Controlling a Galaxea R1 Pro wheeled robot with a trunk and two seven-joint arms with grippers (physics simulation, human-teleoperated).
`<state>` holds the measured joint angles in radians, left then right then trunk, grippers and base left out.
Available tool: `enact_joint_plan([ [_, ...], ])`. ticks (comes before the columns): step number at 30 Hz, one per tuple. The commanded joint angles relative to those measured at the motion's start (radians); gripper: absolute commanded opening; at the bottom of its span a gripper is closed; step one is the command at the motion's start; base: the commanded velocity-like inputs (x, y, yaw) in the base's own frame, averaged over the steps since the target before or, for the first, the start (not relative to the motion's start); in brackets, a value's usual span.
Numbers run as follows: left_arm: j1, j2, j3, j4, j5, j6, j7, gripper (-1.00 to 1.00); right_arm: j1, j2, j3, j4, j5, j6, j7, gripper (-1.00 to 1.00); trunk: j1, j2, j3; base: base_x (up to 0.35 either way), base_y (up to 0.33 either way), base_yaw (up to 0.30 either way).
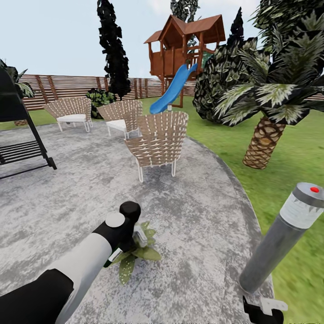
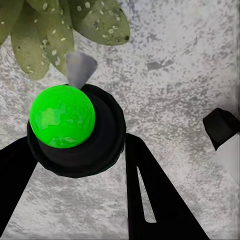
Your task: Pick up the pesticide atomizer in the garden and spray insectifuge to fully cover both potted plants in the garden.
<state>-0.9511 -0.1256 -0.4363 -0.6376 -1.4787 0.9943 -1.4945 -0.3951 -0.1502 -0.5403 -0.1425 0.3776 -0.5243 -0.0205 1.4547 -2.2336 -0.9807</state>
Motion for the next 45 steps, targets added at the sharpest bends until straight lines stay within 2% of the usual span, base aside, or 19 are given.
enact_joint_plan([
  [1,0.001,0.000,-0.002,-0.001,-0.009,0.010,-0.010,-1.00,-0.001,0.000,-0.007,0.001,0.010,-0.004,-0.002,1.00,0.000,0.000,-0.001,-0.121,-0.166,0.012],
  [11,0.005,0.002,0.003,-0.005,-0.011,0.011,-0.007,-1.00,-0.001,0.000,-0.007,0.000,0.010,-0.003,-0.003,1.00,0.000,0.000,-0.001,-0.076,-0.212,0.001],
  [14,0.007,0.013,0.012,-0.002,-0.009,0.013,0.038,-1.00,-0.001,0.000,-0.007,0.000,0.010,-0.003,-0.003,1.00,0.000,0.000,-0.001,0.014,-0.036,0.000],
  [16,0.026,0.021,0.048,-0.001,-0.005,0.013,0.090,-1.00,-0.001,0.000,-0.007,0.000,0.010,-0.003,-0.003,1.00,0.000,0.000,-0.001,0.003,-0.008,0.000],
  [17,0.035,0.022,0.079,-0.001,-0.005,0.013,0.130,-1.00,-0.001,0.000,-0.007,0.000,0.010,-0.003,-0.003,1.00,0.000,0.000,-0.001,0.001,-0.003,0.000],
  [21,0.044,0.015,0.159,0.008,0.000,0.014,0.266,-1.00,-0.001,0.000,-0.006,0.000,0.010,-0.003,-0.002,1.00,0.000,0.000,-0.001,0.000,-0.001,0.000],
  [23,0.046,0.015,0.178,0.017,0.001,0.014,0.292,-1.00,-0.001,0.000,-0.006,0.001,0.010,-0.003,-0.002,1.00,0.000,0.000,-0.001,0.000,0.000,0.000],
  [26,0.054,0.021,0.184,0.030,0.009,0.014,0.297,-1.00,-0.001,0.000,-0.006,0.001,0.010,-0.003,-0.002,1.00,0.000,0.000,-0.001,0.000,0.000,0.000],
  [28,0.074,0.015,0.183,0.050,0.036,0.014,0.298,-1.00,-0.001,0.000,-0.006,0.000,0.010,-0.003,-0.001,1.00,0.000,0.000,-0.001,0.000,0.000,0.000],
  [35,0.080,-0.006,0.181,0.055,0.089,0.014,0.299,-1.00,-0.001,0.000,-0.006,0.001,0.010,-0.004,-0.001,1.00,0.000,0.000,-0.001,0.000,0.000,0.013],
  [40,0.080,-0.013,0.183,0.055,0.099,0.014,0.301,-1.00,-0.001,0.000,-0.006,0.001,0.010,-0.004,-0.002,1.00,0.000,0.000,-0.001,0.000,0.000,0.106],
  [45,0.113,-0.011,0.182,0.054,0.100,0.014,0.304,-1.00,-0.001,0.000,-0.006,0.001,0.011,-0.003,-0.002,1.00,0.000,0.000,-0.001,0.000,0.000,0.140],
])
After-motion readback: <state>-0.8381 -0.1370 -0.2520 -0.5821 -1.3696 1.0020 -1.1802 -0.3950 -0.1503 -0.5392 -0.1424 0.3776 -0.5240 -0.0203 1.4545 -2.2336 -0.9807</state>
